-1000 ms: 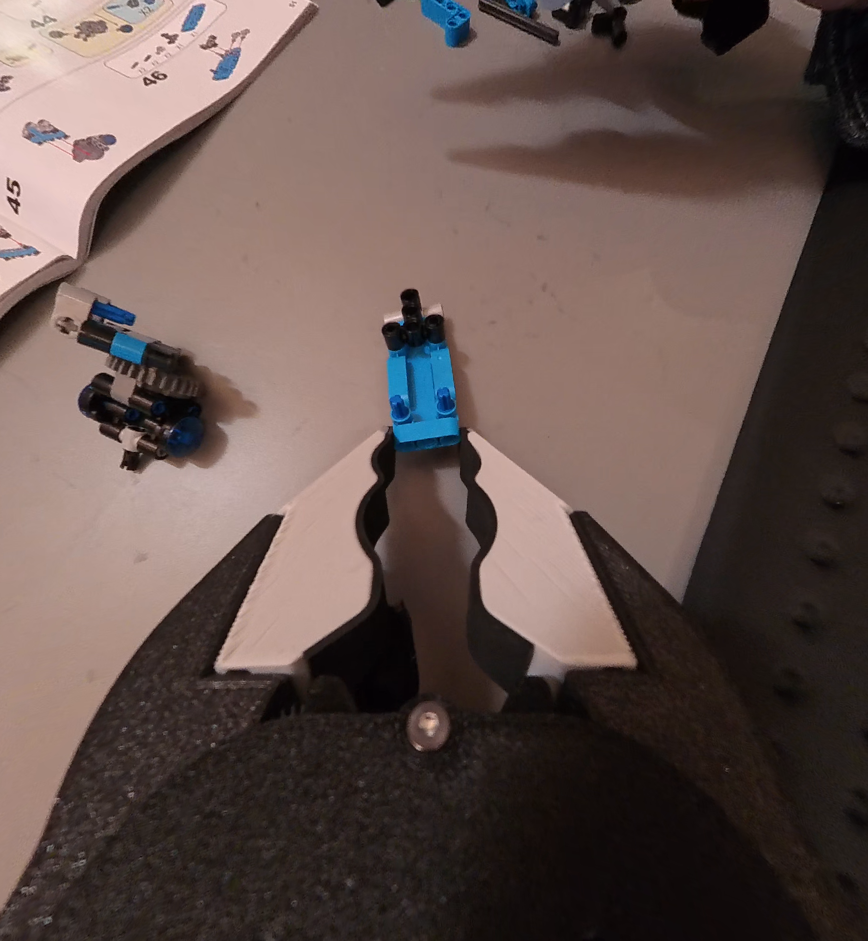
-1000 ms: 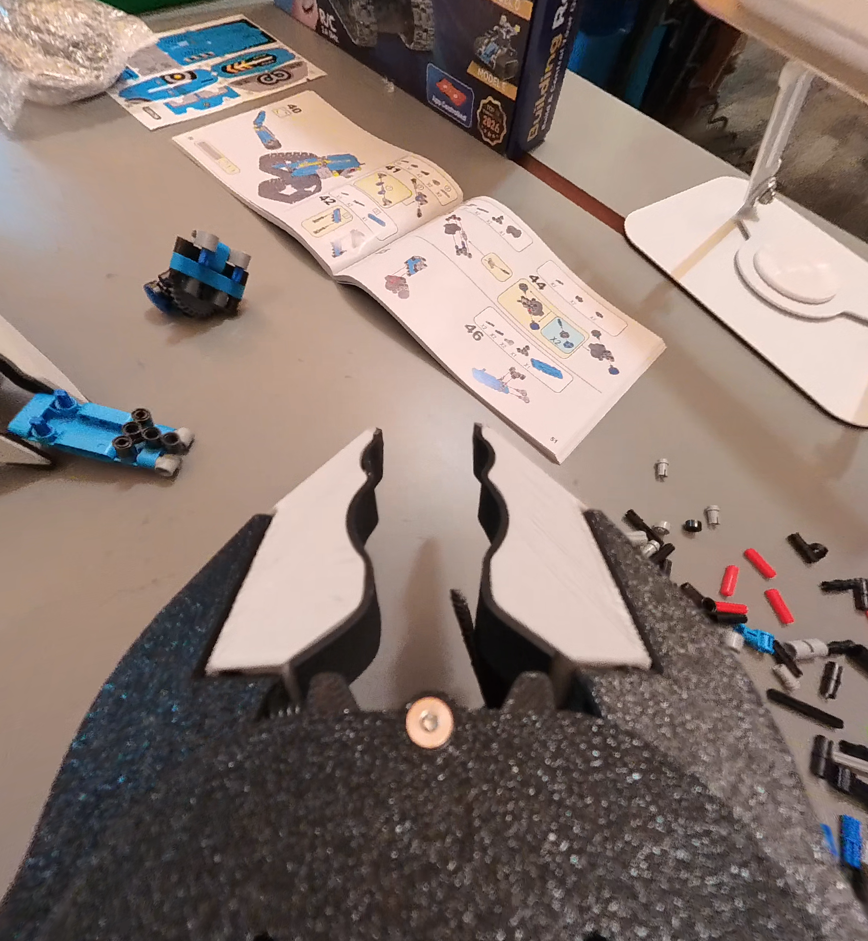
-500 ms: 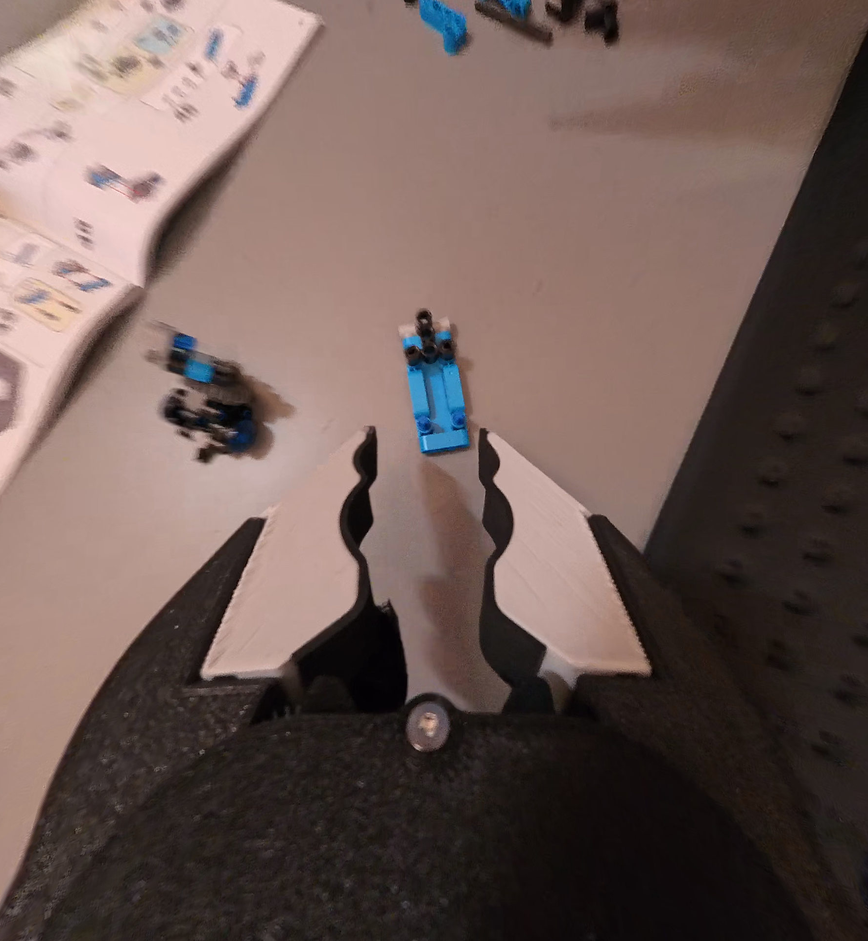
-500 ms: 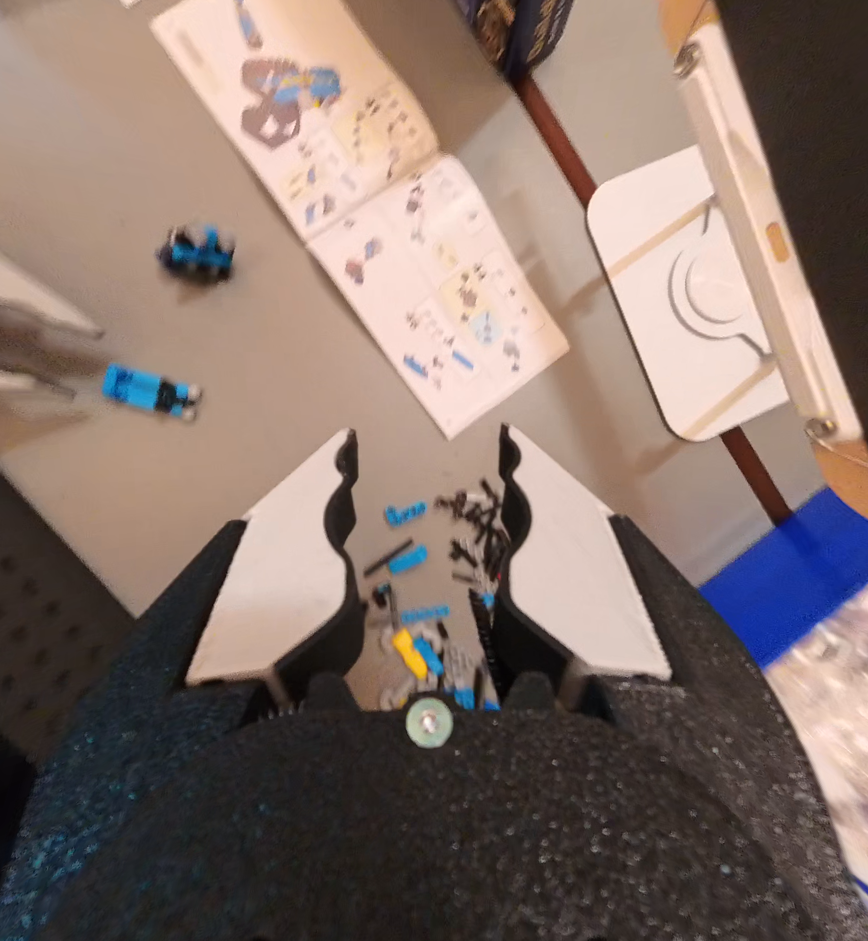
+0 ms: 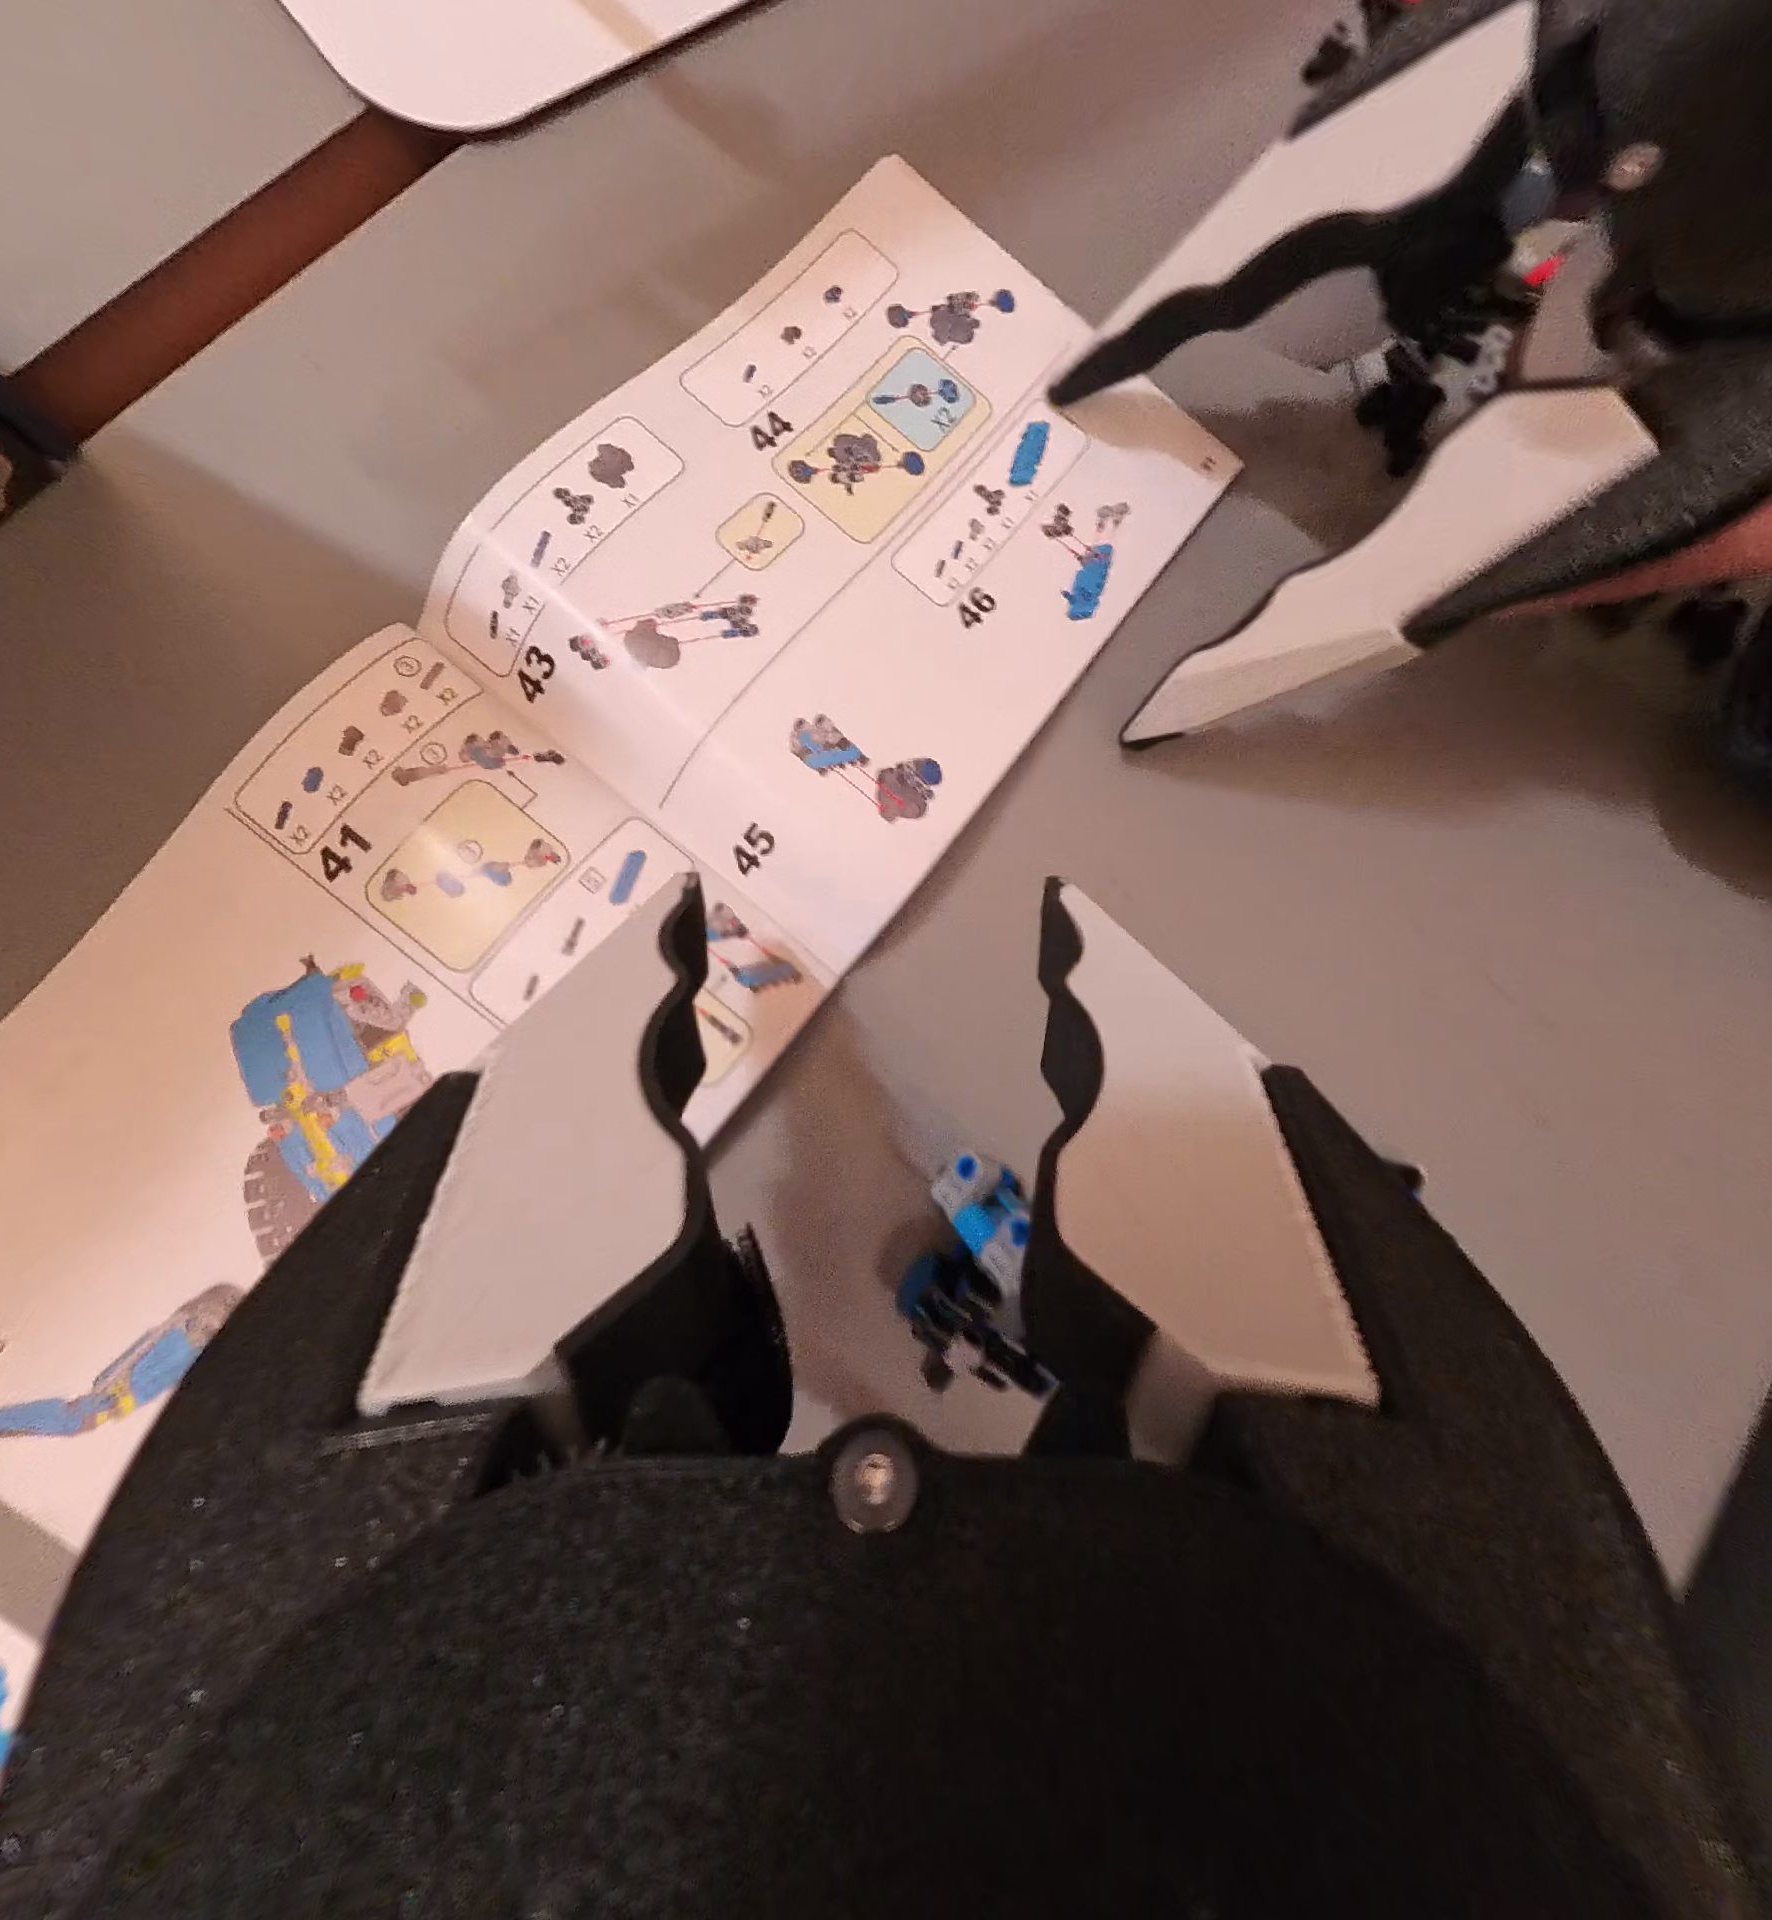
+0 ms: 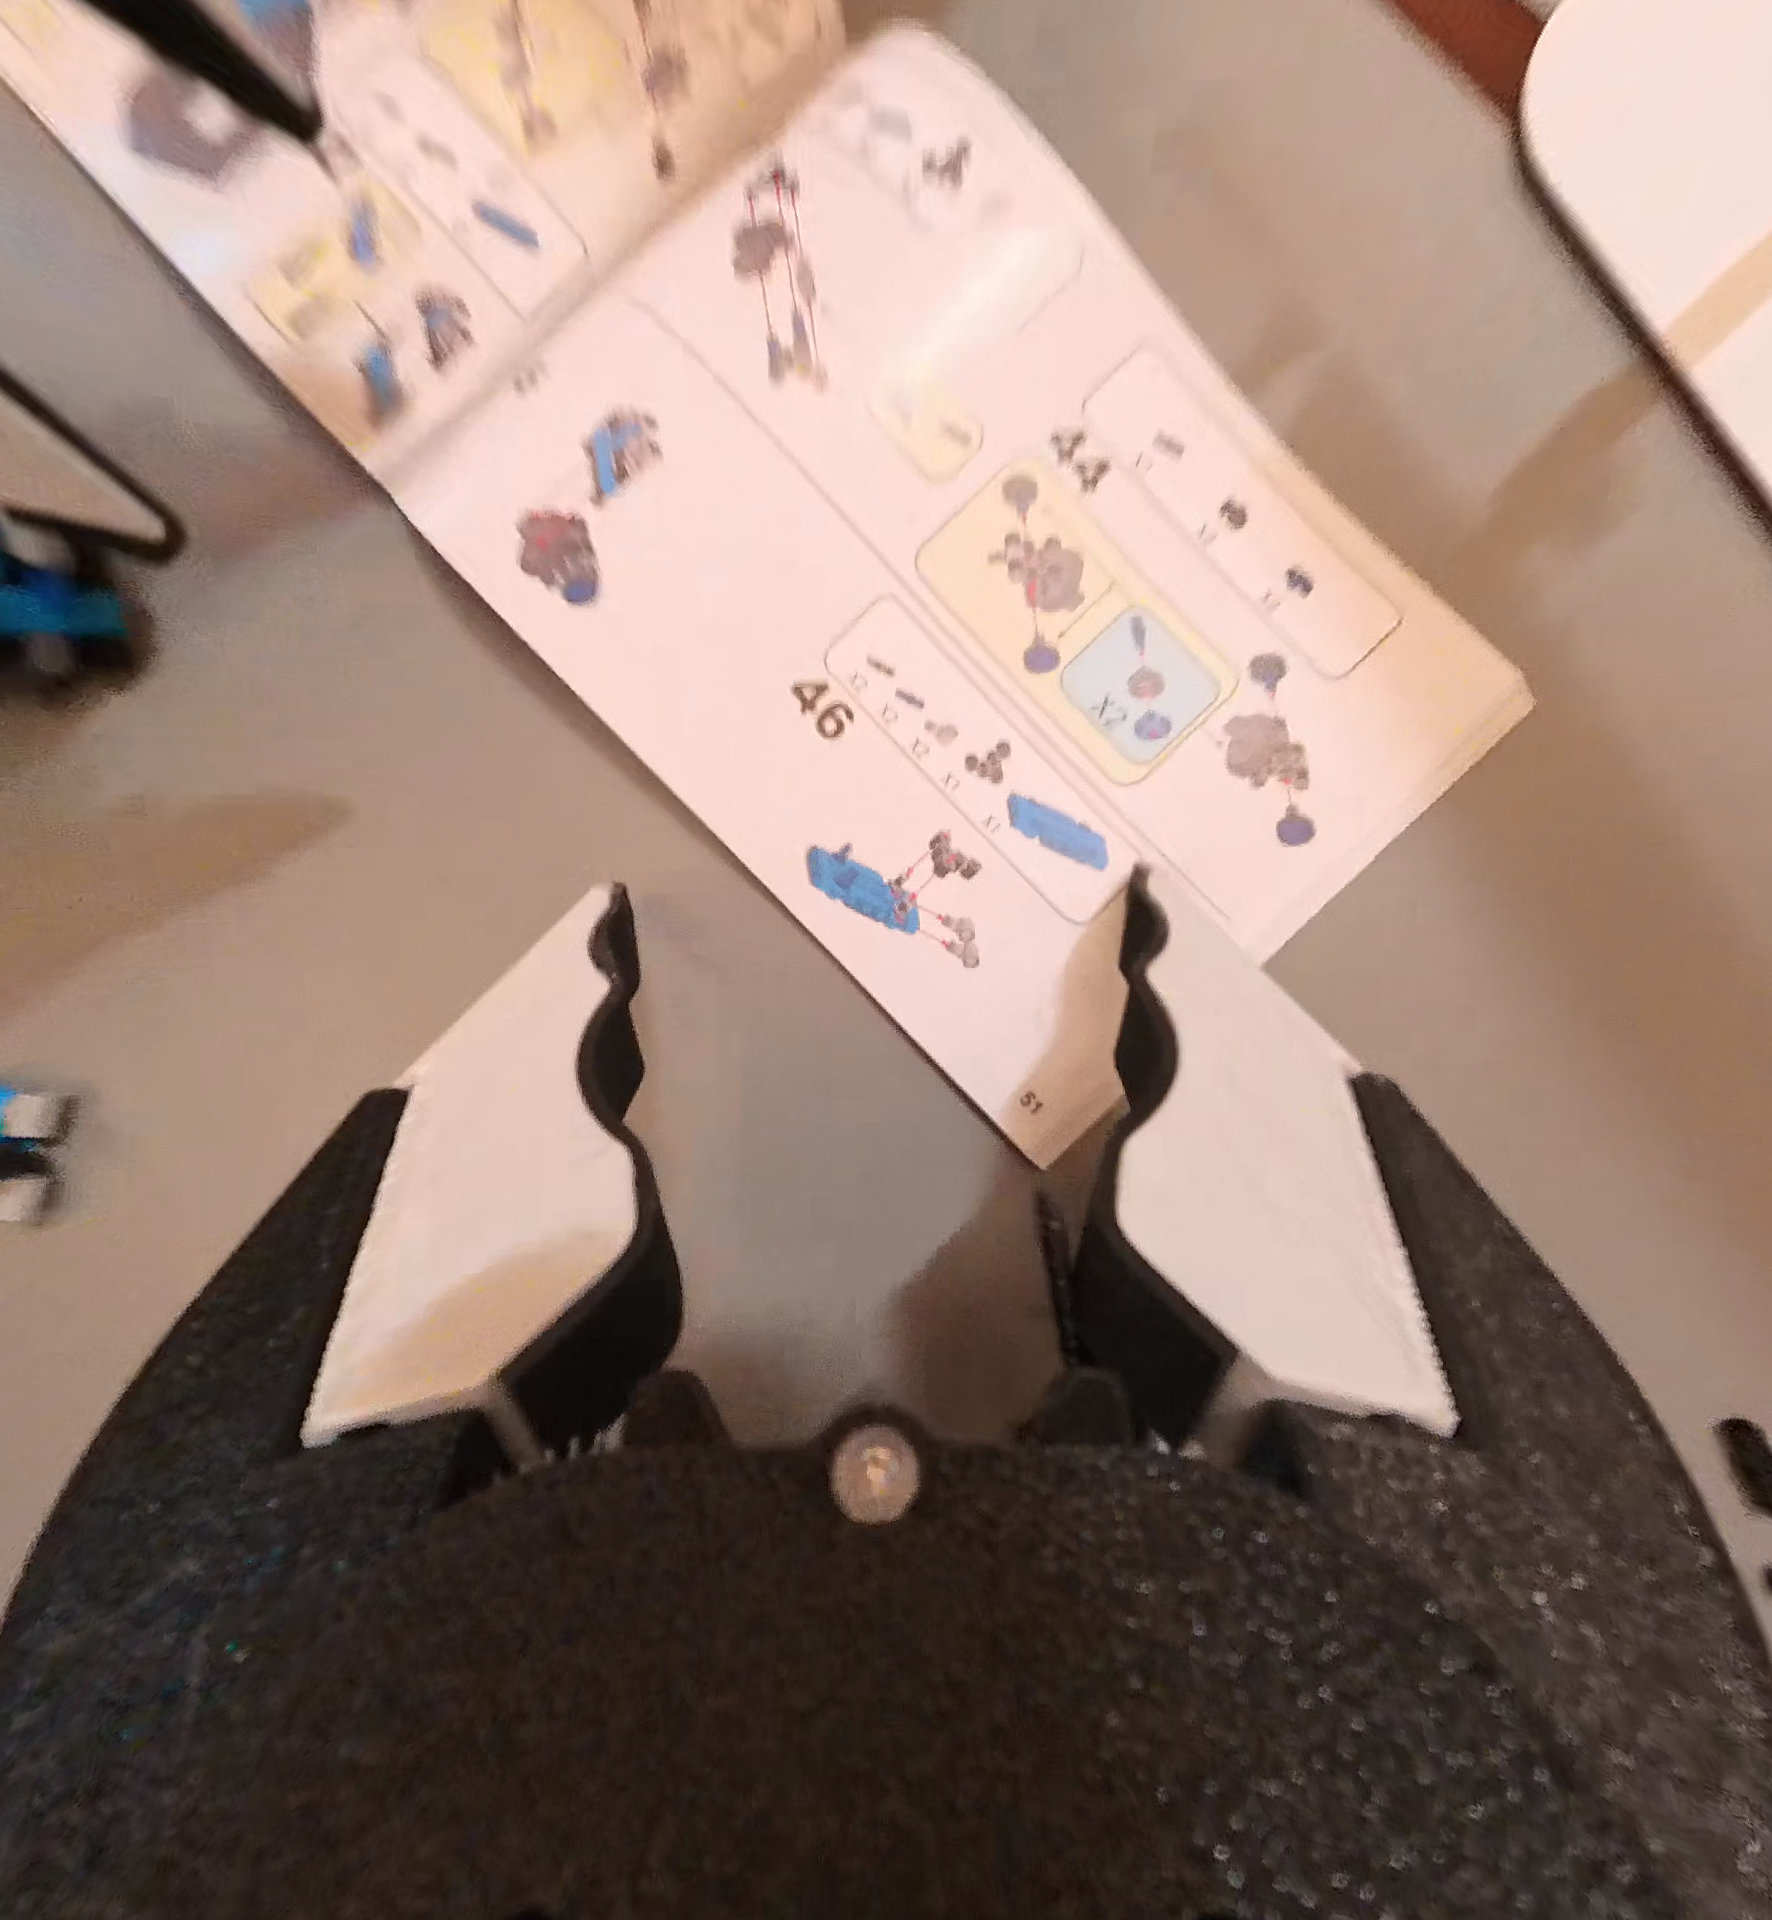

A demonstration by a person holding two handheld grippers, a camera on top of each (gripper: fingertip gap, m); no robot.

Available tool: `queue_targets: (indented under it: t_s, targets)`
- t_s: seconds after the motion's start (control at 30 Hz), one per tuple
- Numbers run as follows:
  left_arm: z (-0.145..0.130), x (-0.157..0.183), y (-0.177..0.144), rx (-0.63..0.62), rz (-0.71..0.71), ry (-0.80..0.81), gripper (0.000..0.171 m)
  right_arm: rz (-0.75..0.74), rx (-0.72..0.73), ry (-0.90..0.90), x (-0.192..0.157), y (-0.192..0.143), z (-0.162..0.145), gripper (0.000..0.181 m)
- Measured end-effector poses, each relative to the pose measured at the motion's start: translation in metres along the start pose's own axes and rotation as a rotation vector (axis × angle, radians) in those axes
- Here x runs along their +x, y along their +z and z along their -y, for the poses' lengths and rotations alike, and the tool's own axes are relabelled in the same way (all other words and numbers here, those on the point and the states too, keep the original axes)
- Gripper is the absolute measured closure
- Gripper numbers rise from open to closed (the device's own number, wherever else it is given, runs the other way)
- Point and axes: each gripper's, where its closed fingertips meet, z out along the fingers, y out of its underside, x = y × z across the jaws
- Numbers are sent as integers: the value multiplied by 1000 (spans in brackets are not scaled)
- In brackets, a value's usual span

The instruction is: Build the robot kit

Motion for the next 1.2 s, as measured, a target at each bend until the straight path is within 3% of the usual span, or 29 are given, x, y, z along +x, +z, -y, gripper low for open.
queue_targets:
  t_s: [0.33, 0.73, 0.8, 0.87, 1.0, 1.1, 1.2]
  targets:
    - [9, -10, -8, 180, 68, 23, 108, 12, 28, -82, -18, 9, 10, 90]
    - [6, -31, 1, 168, 300, 226, 110, 241, 212, -188, -78, 5, 40, 90]
    - [6, -41, -2, 174, 349, 208, 111, 201, 188, -263, -70, -4, 33, 89]
    - [3, -44, -5, 175, 333, 180, 111, 69, 173, -302, -39, -22, 25, 92]
    - [-3, -48, -10, 167, 306, 144, 111, -75, 109, -196, 20, -54, 3, 99]
    - [-3, -47, -11, 164, 300, 155, 112, -74, 87, -188, 22, -50, -3, 98]
    - [-2, -47, -16, 176, 281, 120, 112, -10, 61, -225, 2, -33, -5, 98]
